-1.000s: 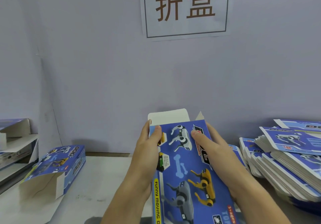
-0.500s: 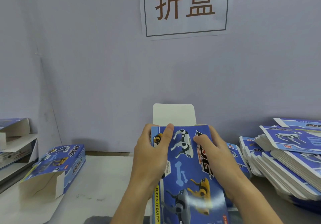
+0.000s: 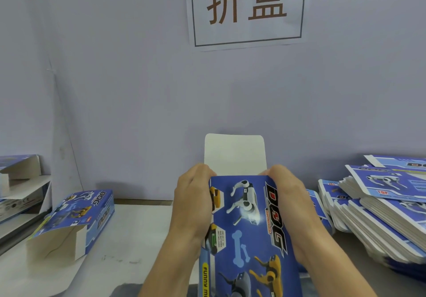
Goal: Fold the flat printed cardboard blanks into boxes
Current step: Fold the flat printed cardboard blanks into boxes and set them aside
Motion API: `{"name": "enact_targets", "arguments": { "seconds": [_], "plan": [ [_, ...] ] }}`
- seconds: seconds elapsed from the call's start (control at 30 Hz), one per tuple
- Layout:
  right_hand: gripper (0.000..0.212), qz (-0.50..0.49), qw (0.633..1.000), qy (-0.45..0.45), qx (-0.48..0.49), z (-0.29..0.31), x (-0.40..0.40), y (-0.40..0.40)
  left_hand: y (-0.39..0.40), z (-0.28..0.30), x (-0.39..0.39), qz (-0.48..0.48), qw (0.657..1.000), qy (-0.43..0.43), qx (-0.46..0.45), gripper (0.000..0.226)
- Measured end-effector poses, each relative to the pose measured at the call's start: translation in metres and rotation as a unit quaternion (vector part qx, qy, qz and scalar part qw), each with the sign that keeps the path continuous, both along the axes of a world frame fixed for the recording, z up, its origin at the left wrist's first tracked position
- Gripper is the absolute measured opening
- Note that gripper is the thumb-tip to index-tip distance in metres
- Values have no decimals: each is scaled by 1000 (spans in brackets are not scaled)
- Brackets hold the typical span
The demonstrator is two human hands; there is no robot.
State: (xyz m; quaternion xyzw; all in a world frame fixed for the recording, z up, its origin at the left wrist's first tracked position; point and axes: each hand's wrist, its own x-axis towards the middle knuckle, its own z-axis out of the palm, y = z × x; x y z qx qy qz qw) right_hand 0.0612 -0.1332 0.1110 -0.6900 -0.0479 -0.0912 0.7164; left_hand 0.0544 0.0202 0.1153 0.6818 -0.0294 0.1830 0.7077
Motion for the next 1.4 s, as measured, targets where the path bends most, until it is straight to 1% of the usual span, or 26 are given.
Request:
{"name": "enact_targets", "arguments": {
  "seconds": [0.07, 0.1, 0.17, 0.23, 0.3, 0.43, 0.47, 0.5, 0.57, 0.7, 0.77, 0.83, 0.93, 1.0, 1.03, 1.07, 1.1, 1.13, 1.17, 1.2, 1.23, 1.27, 1.3, 1.33, 1.37, 1.4],
  "plan": [
    [22, 3, 1000, -12, 3, 4, -2, 0, 1, 0, 0, -17, 1000, -8, -17, 17],
    [22, 16, 1000, -5, 15, 4, -3, -2, 2, 0, 0, -25, 999, -8, -24, 14],
    [29, 54, 998, 11, 26, 2, -4, -3, 4, -1, 2, -36, 999, -9, -18, 24],
    [39, 66, 995, 52, 53, 6, -6, 4, 4, -1, 1, -58, 998, -16, -4, 22],
    [46, 69, 994, 44, 76, 1, -6, 3, 1, -1, 0, -67, 997, -25, -16, 22],
    [34, 51, 993, -15, 104, 3, -7, 6, 2, 0, 1, -14, 995, -75, -62, 12],
    [33, 48, 991, -26, 121, 2, -8, 7, 1, -1, 1, -1, 993, -87, -76, 20],
    [38, 48, 988, -28, 144, 1, -8, 7, 1, -2, 0, 11, 992, -88, -92, 30],
    [48, 34, 986, -32, 163, -2, -9, 6, 1, -3, 0, 45, 989, -78, -119, 34],
    [52, 23, 990, -38, 131, -8, -4, 2, -1, -2, 1, 52, 988, -63, -128, 36],
    [47, 63, 986, -39, 146, -8, -5, 2, -2, -3, 3, 43, 991, -72, -104, 38],
    [37, 129, 980, -47, 145, -5, -6, -2, 1, -5, 7, 15, 991, -69, -114, 30],
    [54, 168, 980, -34, 98, -2, -12, -15, 4, -5, 9, -29, 992, -34, -115, 25],
    [58, 140, 987, -30, 78, 10, -15, -22, 8, -1, 8, -49, 993, -16, -109, 27],
    [53, 112, 992, -47, 25, 15, -13, -28, 10, 1, 7, -54, 993, -11, -108, 28],
    [37, 118, 990, -81, -19, 15, -19, -38, 13, 2, 7, -57, 992, -6, -108, 28],
    [23, 78, 989, -113, -47, 14, -13, -49, 15, 4, 7, -60, 992, 1, -107, 29],
    [35, 81, 993, -76, -26, 21, -16, -53, 16, 6, 7, -66, 992, 6, -105, 30],
    [44, 81, 994, -68, -18, 25, -11, -54, 18, 7, 7, -72, 992, 9, -104, 30],
    [46, 88, 995, -43, 9, 29, -11, -51, 19, 7, 7, -76, 992, 12, -102, 30],
    [48, 127, 991, -43, 12, 28, -12, -48, 22, 6, 7, -79, 992, 12, -93, 31],
    [49, 117, 990, -73, -11, 25, -14, -38, 24, 4, 9, -85, 994, 10, -71, 31],
    [51, 175, 979, -93, -38, 22, -17, -32, 27, 1, 10, -92, 995, 7, -40, 30],
    [58, 218, 970, -73, -84, 23, -20, -20, 29, -3, 10, -97, 995, 7, -10, 28],
    [50, 203, 973, -57, -91, 20, -18, -17, 30, -6, 11, -97, 995, 9, 9, 25],
    [141, 220, 972, -13, -84, 26, -18, -20, 31, -9, 12, -97, 995, 14, 15, 22]
  ]
}}
